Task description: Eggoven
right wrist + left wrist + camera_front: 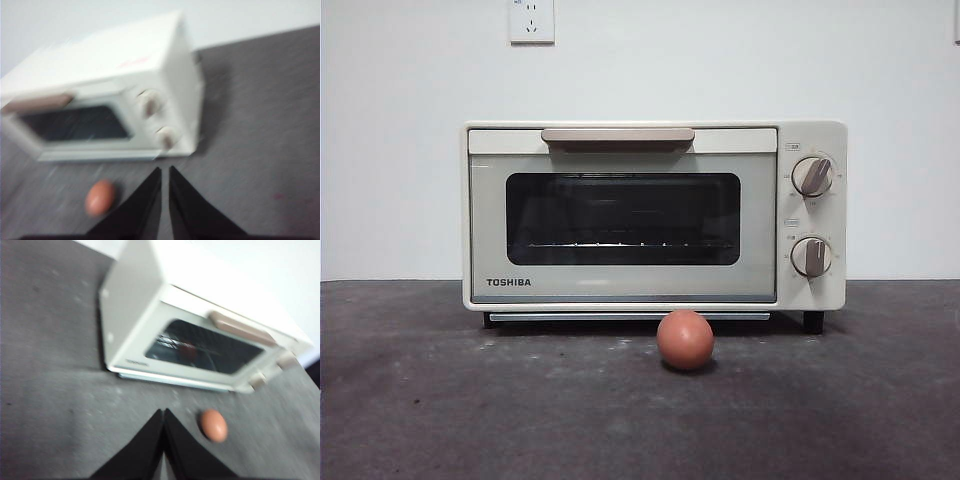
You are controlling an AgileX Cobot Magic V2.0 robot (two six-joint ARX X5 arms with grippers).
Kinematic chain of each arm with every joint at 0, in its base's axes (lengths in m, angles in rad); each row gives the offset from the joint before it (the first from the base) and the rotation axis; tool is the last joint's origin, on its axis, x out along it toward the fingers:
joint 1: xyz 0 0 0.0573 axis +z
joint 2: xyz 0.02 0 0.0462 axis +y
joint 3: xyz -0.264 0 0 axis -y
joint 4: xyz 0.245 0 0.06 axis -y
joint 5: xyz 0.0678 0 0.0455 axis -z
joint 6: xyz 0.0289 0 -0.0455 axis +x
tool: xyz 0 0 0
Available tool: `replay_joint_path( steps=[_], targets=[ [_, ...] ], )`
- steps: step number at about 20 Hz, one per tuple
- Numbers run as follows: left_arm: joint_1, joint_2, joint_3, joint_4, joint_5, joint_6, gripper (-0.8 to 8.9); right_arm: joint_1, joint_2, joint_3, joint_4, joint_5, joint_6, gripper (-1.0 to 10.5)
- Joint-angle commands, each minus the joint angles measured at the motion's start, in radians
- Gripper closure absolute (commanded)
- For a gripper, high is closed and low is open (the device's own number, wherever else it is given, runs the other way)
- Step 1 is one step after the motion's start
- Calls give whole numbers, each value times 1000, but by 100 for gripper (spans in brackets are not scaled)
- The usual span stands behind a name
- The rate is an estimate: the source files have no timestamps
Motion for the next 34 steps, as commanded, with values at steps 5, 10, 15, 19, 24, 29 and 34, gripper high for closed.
replay_joint_path(
  steps=[5, 10, 15, 19, 24, 29, 34],
  targets=[
    [-2, 146, 183, -217, 159, 242, 806, 0, 162, 182, -228, -290, -171, 942],
    [-15, 176, 237, -327, 173, 295, 806, 3, 225, 253, -377, -343, -239, 942],
    [-21, 175, 245, -352, 173, 298, 806, 9, 228, 253, -384, -333, -239, 933],
    [-21, 175, 245, -354, 173, 298, 806, 9, 228, 253, -385, -327, -234, 682],
    [-21, 175, 245, -356, 173, 298, 806, 24, 257, 253, -391, -329, -178, 584],
    [-21, 175, 245, -350, 173, 298, 806, 99, 353, 253, -319, -329, -95, 584],
    [-21, 176, 245, -349, 173, 298, 806, 287, 524, 253, -148, -211, 12, 584]
  ],
)
